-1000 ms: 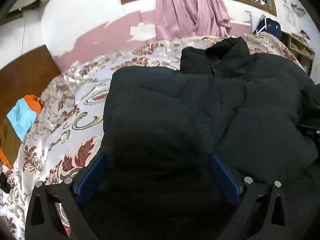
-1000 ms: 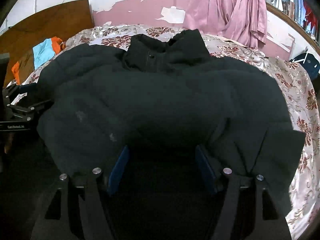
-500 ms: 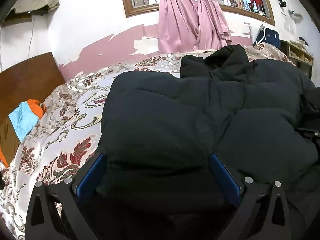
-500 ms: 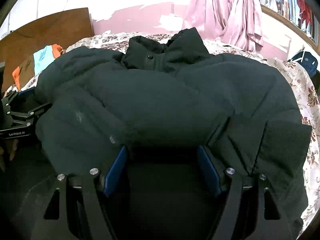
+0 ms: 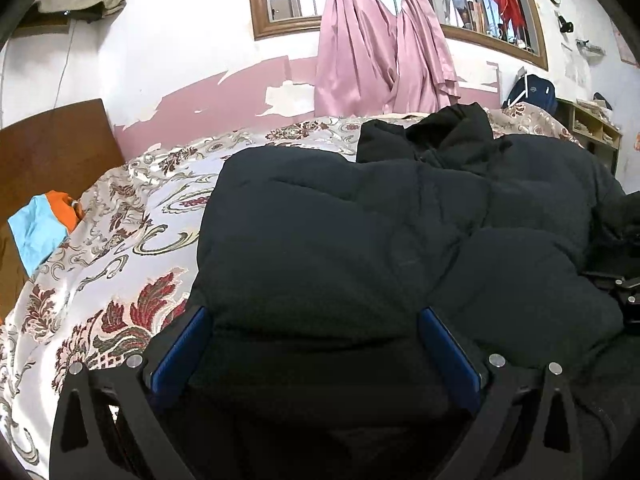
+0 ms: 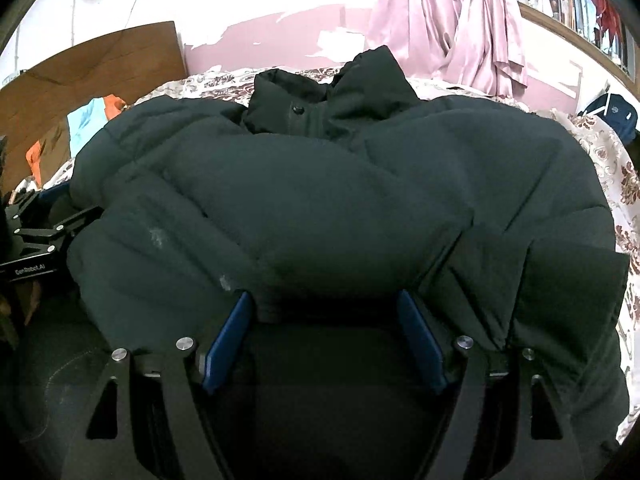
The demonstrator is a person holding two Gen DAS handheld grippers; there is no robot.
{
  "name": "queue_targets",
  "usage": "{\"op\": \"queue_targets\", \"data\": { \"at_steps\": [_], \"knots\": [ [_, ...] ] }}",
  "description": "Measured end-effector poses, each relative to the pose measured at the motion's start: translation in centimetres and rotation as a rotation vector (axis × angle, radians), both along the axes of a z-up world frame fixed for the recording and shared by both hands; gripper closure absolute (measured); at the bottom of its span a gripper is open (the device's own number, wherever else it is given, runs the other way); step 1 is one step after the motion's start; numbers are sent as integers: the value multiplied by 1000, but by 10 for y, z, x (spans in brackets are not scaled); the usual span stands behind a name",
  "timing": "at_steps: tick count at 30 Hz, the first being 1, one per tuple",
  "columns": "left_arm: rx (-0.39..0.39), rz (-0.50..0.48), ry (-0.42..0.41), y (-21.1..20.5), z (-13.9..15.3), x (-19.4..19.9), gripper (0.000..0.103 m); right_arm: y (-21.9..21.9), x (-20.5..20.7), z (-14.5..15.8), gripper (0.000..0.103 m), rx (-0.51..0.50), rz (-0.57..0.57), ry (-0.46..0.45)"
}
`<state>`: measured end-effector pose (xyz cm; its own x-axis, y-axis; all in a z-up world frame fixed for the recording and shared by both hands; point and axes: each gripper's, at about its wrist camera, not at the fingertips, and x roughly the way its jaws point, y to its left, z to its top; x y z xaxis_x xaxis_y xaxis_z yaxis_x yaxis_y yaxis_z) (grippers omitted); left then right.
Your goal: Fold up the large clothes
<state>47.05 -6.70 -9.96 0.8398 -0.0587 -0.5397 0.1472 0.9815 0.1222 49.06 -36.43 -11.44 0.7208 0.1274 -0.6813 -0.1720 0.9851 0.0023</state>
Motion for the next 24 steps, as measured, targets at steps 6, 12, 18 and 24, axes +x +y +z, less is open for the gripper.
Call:
{"op": "queue_targets", "data": {
  "at_steps": [6, 12, 18, 24],
  "knots": [
    [24, 12, -3, -4, 2, -4, 0, 9, -8, 9, 30, -77, -17, -35],
    [7, -1, 38, 0, 6, -1, 0, 8, -7, 16, 27, -81, -16, -16],
    [-68, -11, 272, 5, 51, 16, 0, 3, 2, 25, 23, -39, 9, 102],
    [-74, 2, 303, -10, 110, 63, 0, -25, 32, 67, 20, 97, 57, 215]
  ]
}}
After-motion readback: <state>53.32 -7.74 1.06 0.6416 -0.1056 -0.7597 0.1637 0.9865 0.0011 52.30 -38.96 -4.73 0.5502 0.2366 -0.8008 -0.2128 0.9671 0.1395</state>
